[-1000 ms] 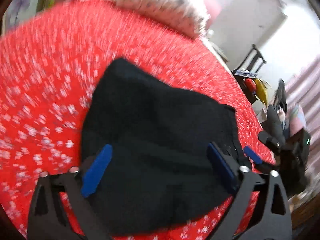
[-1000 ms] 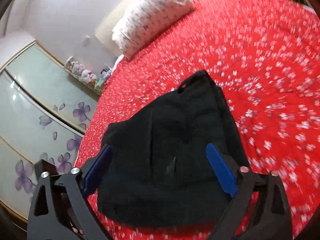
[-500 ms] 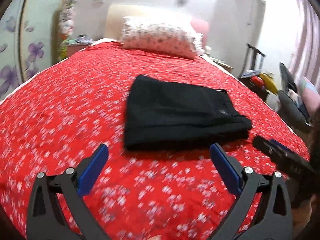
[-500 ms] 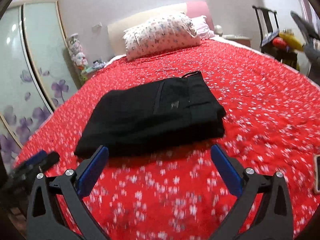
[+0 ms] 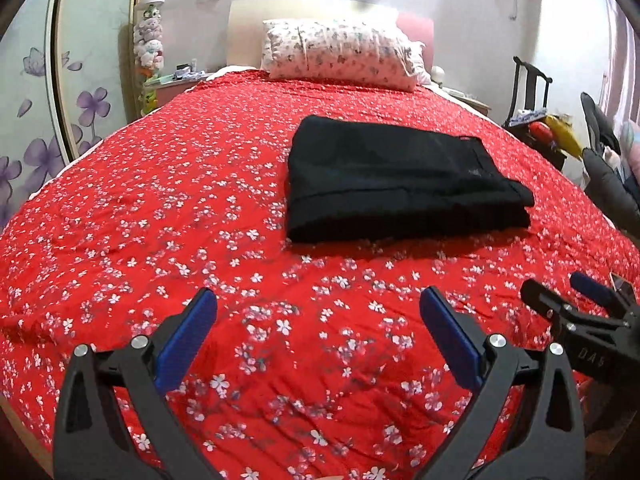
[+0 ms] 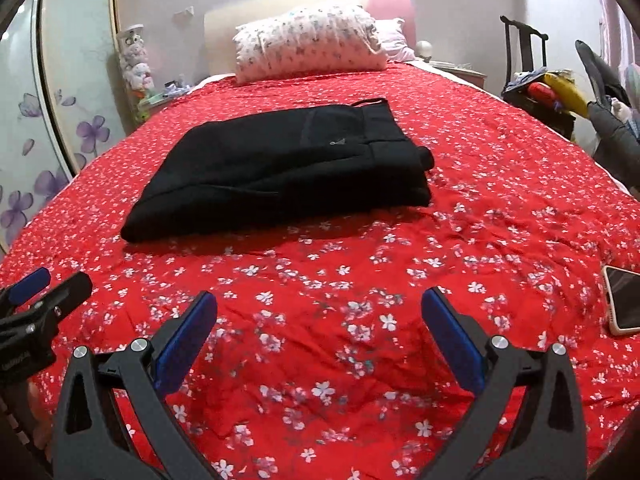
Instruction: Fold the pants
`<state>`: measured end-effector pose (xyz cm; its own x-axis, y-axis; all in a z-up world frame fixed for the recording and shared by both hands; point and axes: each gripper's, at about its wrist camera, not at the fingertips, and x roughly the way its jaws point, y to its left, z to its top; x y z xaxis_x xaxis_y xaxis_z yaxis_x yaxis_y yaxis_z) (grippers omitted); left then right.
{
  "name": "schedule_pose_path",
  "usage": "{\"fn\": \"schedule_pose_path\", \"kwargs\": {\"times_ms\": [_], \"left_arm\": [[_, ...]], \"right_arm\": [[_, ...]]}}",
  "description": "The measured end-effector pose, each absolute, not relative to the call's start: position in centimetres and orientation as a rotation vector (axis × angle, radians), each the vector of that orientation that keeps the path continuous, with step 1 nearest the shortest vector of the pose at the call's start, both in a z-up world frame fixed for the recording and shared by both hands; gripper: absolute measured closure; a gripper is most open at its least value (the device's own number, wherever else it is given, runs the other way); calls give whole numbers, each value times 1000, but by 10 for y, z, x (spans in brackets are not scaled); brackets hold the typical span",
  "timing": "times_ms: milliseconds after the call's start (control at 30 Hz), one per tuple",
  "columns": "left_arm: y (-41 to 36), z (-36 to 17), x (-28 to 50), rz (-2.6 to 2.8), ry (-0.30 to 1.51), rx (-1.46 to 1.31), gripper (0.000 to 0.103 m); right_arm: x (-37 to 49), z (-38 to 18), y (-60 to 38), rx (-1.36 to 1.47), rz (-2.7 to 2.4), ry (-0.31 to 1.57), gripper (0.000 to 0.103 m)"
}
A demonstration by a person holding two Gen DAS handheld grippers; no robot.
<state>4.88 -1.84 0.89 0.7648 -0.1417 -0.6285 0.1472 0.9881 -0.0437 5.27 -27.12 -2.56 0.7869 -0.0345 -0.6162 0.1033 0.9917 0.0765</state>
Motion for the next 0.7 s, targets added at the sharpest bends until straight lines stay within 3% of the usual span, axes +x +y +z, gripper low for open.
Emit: {"fn": "schedule_pose_path", "kwargs": {"times_ms": [700], "left_arm": [[-32,-11,56,-144,739,60,2]], "right_arm": [[49,-23,-264,38,-116,626,1]]}}
